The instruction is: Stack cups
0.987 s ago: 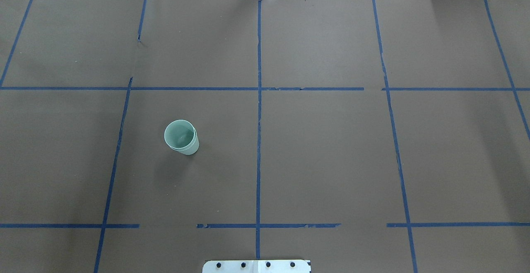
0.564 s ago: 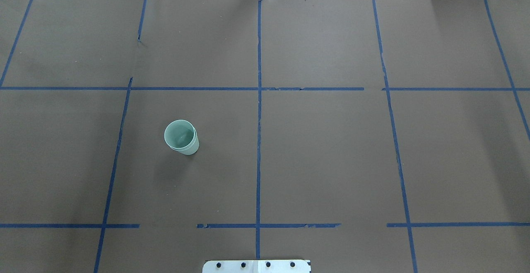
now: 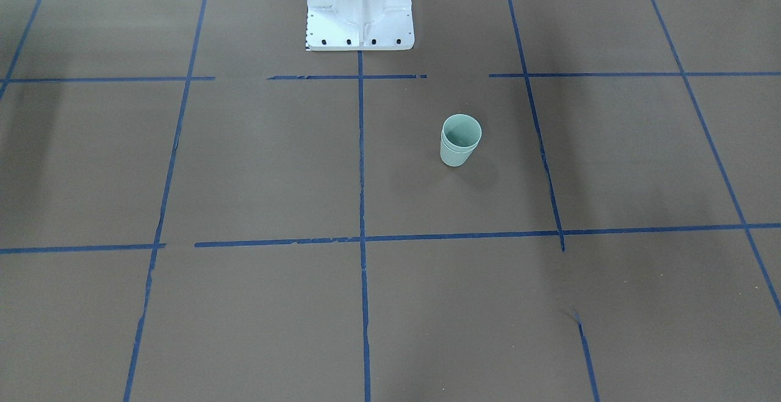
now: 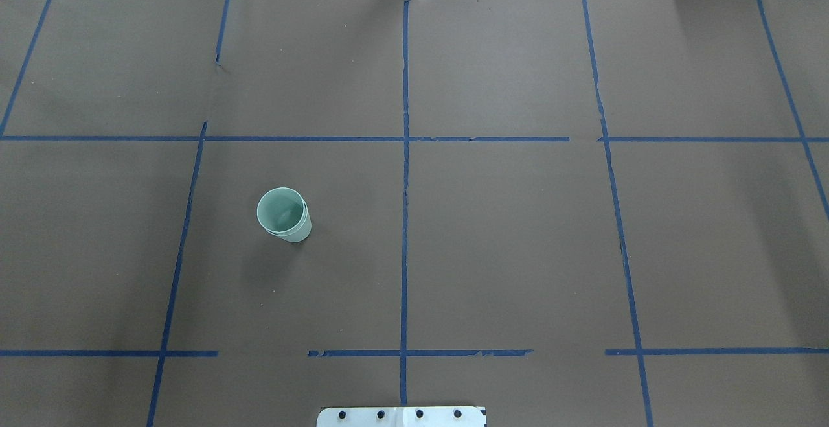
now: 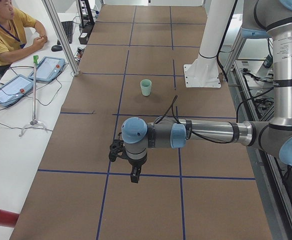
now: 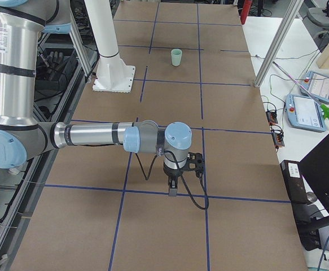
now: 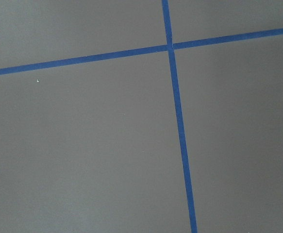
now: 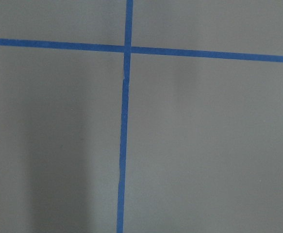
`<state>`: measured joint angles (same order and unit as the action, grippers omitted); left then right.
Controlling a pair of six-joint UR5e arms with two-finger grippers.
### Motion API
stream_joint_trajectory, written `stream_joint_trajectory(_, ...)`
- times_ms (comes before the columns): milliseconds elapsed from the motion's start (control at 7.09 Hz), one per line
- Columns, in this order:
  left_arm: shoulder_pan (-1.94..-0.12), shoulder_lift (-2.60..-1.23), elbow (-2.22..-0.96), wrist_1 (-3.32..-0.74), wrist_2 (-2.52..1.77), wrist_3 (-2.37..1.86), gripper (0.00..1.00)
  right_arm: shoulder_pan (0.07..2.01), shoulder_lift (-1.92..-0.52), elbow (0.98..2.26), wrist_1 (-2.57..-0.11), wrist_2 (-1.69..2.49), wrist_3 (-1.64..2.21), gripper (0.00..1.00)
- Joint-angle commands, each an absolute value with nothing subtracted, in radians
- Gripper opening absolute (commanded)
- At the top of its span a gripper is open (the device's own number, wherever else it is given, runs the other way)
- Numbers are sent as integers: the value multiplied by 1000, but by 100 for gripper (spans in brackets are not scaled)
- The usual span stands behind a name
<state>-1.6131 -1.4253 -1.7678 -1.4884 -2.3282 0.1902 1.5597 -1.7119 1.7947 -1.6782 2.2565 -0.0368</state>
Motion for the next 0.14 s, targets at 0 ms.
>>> stream_joint_trajectory(0,-1612,-1428,-1767,-1489,-2326,192,100,1559,-1712,1795,-1678,2256,-37,100)
